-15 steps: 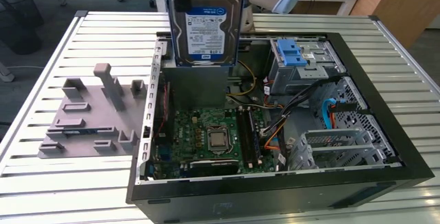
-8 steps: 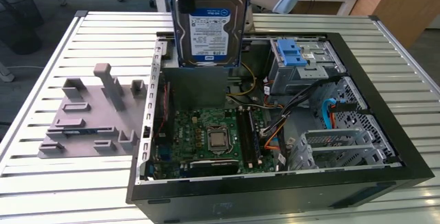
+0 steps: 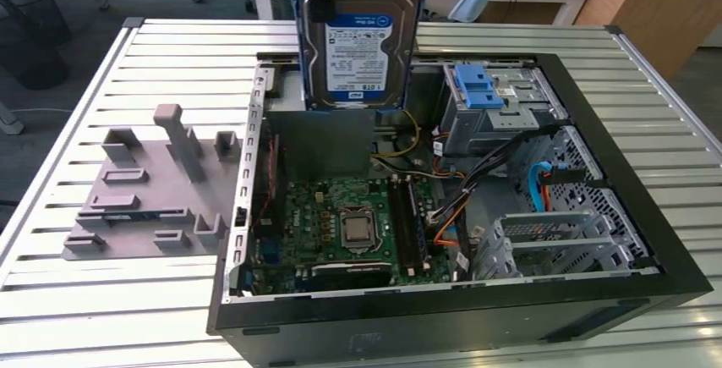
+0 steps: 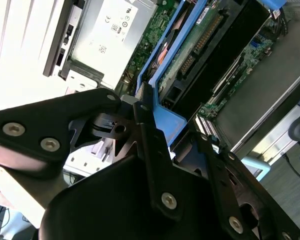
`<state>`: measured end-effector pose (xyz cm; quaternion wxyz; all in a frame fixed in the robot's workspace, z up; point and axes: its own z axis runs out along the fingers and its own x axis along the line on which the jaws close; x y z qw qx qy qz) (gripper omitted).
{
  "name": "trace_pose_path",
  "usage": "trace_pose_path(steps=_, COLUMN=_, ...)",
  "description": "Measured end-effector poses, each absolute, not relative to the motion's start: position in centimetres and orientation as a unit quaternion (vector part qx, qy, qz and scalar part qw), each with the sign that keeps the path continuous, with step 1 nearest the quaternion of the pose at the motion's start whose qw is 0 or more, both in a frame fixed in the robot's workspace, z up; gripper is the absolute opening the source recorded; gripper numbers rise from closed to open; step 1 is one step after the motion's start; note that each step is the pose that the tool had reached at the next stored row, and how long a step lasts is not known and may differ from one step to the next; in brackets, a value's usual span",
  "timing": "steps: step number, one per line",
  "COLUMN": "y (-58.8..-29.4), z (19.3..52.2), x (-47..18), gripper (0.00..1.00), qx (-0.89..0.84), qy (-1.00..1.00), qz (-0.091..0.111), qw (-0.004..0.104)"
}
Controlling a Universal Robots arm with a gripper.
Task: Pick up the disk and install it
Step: 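Pick up the disk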
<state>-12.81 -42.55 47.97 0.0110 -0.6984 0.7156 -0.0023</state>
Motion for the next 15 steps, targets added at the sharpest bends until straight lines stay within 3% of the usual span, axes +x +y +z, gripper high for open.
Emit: trace_pose_path(steps=15, y=-44.0, z=47.9, x=-11.9, gripper=0.36, qx=-0.698, qy=0.716, qz=-0.002, qw=0.011)
